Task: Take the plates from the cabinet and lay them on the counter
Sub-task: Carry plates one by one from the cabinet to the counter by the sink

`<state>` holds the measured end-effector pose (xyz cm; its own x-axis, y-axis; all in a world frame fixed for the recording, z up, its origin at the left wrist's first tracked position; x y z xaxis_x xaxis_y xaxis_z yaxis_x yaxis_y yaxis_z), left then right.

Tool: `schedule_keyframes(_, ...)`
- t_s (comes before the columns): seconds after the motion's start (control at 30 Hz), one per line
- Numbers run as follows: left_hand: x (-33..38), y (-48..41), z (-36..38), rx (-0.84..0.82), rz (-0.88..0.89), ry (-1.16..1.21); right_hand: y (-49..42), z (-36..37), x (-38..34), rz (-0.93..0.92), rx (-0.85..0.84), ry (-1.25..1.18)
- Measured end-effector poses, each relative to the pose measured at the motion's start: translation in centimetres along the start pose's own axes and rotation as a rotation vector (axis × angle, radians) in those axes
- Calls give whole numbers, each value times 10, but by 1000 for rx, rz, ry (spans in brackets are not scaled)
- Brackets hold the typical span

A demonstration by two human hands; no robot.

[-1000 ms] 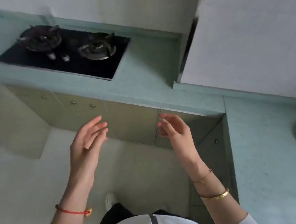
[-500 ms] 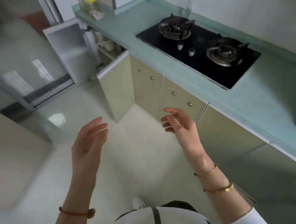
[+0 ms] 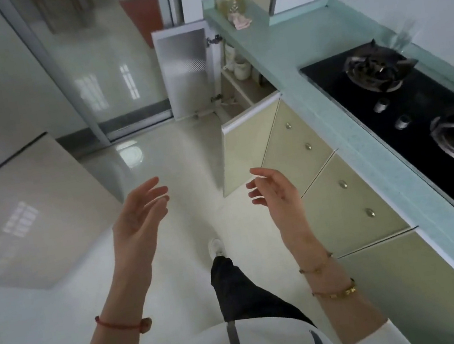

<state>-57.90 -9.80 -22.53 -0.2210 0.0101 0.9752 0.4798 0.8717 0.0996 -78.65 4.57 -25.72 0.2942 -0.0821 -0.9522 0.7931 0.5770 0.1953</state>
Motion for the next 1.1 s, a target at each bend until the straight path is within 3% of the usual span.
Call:
schedule_keyframes(0.6,68,-337,33,46,41,-38,-330,132,-50,-5,-90,-1)
schedule_keyframes(0.83,61,-464,67,-57,-9,-53,-427,143,-46,9,50,17)
schedule_keyframes(1.1,67,-648,111,-306,21,-60,-559,168,-45,-7,294,-56)
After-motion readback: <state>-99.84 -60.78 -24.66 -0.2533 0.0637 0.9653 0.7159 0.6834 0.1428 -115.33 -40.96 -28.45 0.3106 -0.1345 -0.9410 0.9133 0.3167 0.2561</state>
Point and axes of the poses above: each hand's wrist, its own y-axis away from the middle knuckle, its own z-axis out of the palm, x = y × z, the point moved 5 cm from there along -y, towards the middle knuckle, and after that the axes turned 13 degrees about -y, right-handed, at the moved point
